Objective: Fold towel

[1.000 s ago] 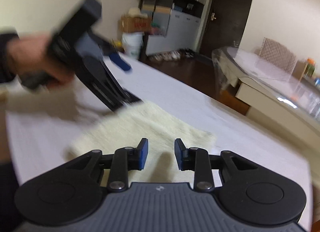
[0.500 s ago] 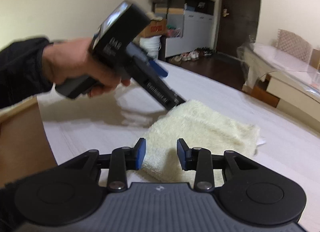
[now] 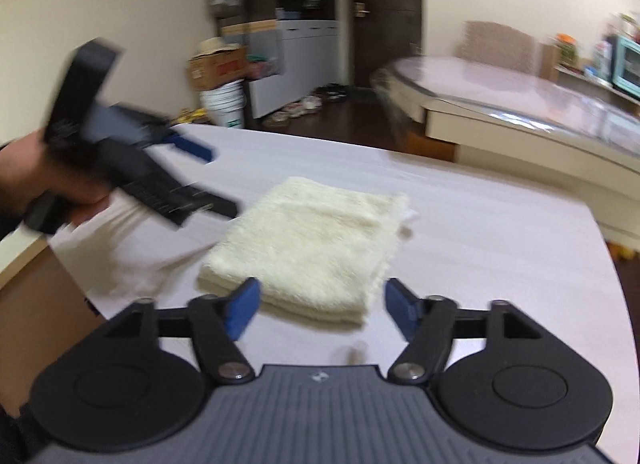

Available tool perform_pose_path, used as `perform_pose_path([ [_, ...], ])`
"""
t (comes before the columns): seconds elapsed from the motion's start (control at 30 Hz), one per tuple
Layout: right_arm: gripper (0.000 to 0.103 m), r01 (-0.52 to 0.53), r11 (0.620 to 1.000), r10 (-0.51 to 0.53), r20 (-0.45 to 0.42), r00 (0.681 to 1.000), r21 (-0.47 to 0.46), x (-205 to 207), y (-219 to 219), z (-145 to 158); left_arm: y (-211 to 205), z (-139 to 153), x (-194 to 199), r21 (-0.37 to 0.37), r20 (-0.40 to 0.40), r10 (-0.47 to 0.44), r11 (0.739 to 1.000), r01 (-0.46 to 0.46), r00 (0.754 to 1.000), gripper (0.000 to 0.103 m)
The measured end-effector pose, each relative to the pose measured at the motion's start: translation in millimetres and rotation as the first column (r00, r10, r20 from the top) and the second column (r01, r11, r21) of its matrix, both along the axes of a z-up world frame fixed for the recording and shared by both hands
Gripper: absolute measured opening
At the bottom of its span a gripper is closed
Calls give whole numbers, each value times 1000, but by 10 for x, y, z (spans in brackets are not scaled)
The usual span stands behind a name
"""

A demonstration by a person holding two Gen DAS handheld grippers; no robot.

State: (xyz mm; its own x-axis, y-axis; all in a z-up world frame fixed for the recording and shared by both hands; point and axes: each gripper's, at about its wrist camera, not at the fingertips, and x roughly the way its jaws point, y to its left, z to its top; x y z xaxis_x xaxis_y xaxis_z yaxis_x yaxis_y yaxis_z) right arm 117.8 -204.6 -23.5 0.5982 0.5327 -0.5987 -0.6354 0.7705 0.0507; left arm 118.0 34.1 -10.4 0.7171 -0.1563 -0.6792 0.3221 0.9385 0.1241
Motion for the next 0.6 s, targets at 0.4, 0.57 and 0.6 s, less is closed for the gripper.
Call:
perform_pose_path([
  [0.4,102,107,994,-107,-6,994,3,-376,40,1,-247,-90,-767,-67,17,156,986,-155,988,103],
  [0.57,102,118,993,-118,-11,993,5,-480,26,-20,-205,-87,-854,-77,4,224,972,-223,975,103],
  [0.6,103,122,992,-122,-11,992,7,-499,19,-19,-197,-82,-876,-86,0,230,970,-229,973,103],
])
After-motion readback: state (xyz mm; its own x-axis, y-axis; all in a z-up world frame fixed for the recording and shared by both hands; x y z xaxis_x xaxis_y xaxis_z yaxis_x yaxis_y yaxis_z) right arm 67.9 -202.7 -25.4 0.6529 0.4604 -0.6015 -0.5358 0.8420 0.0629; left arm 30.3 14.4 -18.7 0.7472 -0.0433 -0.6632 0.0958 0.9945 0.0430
